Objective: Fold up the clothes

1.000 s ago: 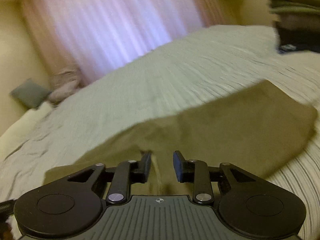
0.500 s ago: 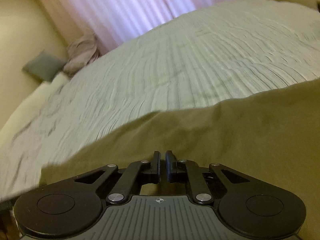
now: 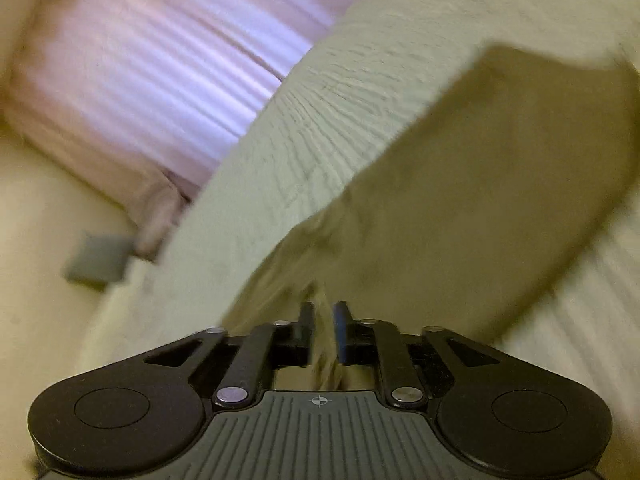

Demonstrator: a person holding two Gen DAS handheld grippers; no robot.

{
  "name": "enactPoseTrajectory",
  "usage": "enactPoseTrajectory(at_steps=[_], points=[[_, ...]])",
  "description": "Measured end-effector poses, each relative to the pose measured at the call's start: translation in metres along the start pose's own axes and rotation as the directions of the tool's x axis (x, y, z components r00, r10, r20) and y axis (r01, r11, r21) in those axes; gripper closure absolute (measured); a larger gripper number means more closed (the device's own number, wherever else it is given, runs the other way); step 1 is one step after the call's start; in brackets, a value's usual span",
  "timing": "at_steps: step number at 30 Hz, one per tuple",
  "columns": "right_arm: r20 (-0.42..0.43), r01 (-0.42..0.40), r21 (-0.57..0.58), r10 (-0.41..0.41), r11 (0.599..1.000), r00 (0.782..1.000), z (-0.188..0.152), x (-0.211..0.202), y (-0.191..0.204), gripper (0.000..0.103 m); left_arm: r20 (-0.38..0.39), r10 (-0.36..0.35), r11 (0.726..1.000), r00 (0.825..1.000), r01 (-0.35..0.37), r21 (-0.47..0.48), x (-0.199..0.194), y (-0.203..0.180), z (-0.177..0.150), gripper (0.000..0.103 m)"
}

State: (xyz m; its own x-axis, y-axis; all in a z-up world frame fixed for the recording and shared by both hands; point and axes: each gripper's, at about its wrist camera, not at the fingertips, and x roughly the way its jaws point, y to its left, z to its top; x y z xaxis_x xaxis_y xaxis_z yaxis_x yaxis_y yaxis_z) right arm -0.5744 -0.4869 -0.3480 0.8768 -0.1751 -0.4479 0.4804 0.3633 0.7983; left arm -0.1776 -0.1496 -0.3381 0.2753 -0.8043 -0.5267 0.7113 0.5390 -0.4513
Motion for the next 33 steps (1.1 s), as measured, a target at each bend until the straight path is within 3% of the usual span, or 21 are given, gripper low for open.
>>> enactPoseTrajectory(at_steps=[1,4,6,11,15,17,19,20,22,26,30,33], points=[[-0.005,-0.015,0.022,0.015,1.000,1.000,-0.004,-0.004,0.000,0.038,-0.003,-0.009,1.000,1.000,0.009,-0.008,-0.002,-0.001,-0.002,0.086],[-0.020,-0.050,0.085,0.051,0.995,0.998,-0.015,-0.014,0.000,0.038,-0.004,-0.030,0.999,1.000,0.030,-0.017,-0.007,-0.005,-0.007,0.086],[-0.042,-0.017,0.096,0.021,0.995,0.999,-0.012,-0.009,0.000,0.039,-0.005,-0.037,0.999,0.999,0.037,-0.022,-0.010,-0.006,-0.009,0.086],[-0.097,0.054,0.106,-0.044,0.993,0.994,0.000,0.010,0.007,0.059,0.001,-0.033,0.999,0.999,0.033,-0.043,-0.014,-0.003,-0.013,0.086],[-0.120,0.105,0.059,-0.097,0.993,0.988,0.000,0.025,0.017,0.062,-0.001,-0.038,0.998,0.999,0.038,-0.056,-0.010,-0.001,-0.015,0.086],[-0.119,0.109,0.031,-0.105,0.994,0.987,-0.003,0.032,0.021,0.081,-0.001,-0.047,0.997,0.999,0.046,-0.061,-0.008,0.000,-0.015,0.086],[-0.107,0.120,-0.003,-0.119,0.993,0.987,-0.009,0.036,0.022,0.086,-0.003,-0.051,0.997,0.999,0.051,-0.064,-0.007,0.000,-0.015,0.086],[-0.096,0.124,-0.023,-0.126,0.992,0.987,-0.012,0.036,0.022,0.094,-0.003,-0.053,0.997,0.999,0.053,-0.064,-0.006,0.000,-0.014,0.086],[-0.047,0.103,-0.077,-0.107,0.992,0.993,-0.016,0.031,0.026,0.099,-0.001,-0.058,0.996,0.998,0.058,-0.061,-0.007,-0.003,-0.011,0.086],[0.114,0.076,-0.238,-0.050,0.968,0.992,-0.008,0.000,0.045,0.099,0.014,-0.084,0.995,0.996,0.084,-0.044,-0.004,-0.013,0.001,0.086],[0.303,0.150,-0.322,-0.048,0.935,0.952,0.016,-0.047,0.043,0.099,0.009,-0.135,0.991,0.991,0.135,0.005,0.009,-0.036,0.010,0.086],[0.365,0.236,-0.265,-0.129,0.935,0.922,0.039,-0.069,0.013,0.099,-0.043,-0.166,0.985,0.985,0.167,0.031,0.034,-0.056,0.005,0.086]])
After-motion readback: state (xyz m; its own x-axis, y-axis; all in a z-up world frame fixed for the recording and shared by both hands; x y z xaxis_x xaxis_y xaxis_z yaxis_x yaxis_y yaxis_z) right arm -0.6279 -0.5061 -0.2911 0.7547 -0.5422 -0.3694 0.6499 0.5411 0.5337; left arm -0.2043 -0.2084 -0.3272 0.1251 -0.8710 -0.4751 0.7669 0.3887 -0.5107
